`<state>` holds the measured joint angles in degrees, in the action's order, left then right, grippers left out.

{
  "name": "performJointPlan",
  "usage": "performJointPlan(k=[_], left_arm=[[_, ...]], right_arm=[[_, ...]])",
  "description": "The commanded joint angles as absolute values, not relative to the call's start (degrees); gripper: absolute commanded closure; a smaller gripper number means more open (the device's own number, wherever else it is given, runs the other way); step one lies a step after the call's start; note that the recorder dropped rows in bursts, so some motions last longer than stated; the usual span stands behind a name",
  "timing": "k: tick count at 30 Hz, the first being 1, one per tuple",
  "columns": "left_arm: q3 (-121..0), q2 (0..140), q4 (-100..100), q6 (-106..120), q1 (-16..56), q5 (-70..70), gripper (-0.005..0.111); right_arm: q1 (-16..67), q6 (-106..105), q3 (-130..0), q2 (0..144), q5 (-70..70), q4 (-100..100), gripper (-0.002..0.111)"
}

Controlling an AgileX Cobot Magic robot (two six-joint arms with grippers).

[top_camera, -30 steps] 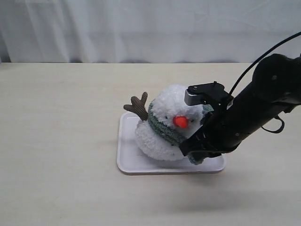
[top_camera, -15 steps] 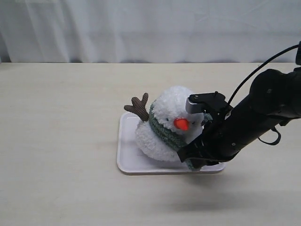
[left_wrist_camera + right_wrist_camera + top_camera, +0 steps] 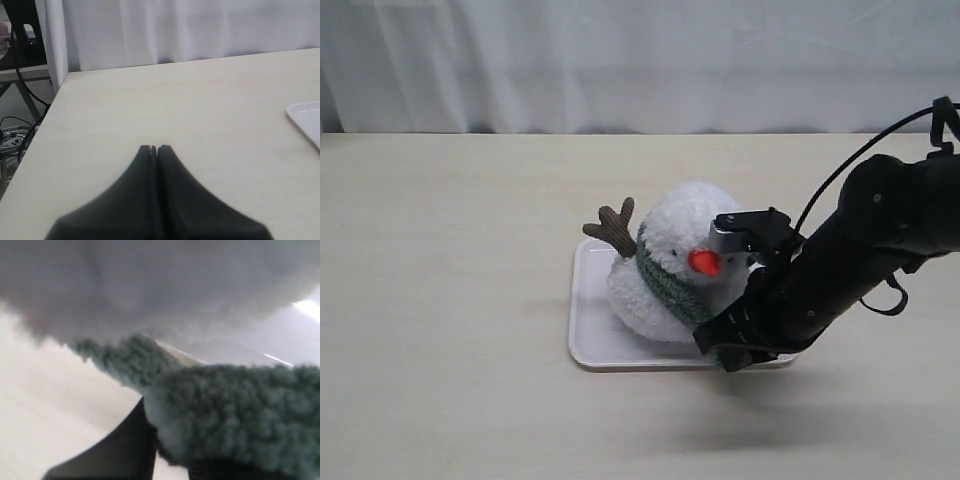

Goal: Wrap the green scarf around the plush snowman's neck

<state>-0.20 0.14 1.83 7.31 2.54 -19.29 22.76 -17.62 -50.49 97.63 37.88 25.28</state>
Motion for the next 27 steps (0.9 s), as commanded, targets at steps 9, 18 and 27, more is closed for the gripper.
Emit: performJointPlan(k=[9,18,27], left_arm=[[0.00,0.00,2.24,7.39,2.26,-18.52,0.107],[0.00,0.00,2.24,7.39,2.26,-18.52,0.107],[0.00,0.00,2.24,7.39,2.26,-18.52,0.107]], right_arm=[[22.77,-17.08,-54.69,91.56,55.44,26.81,0.047],[22.77,-15.80,-54.69,79.45,65.65,29.10,0.047],[22.77,-13.34,-54.32,66.82,57.53,20.72,0.048]])
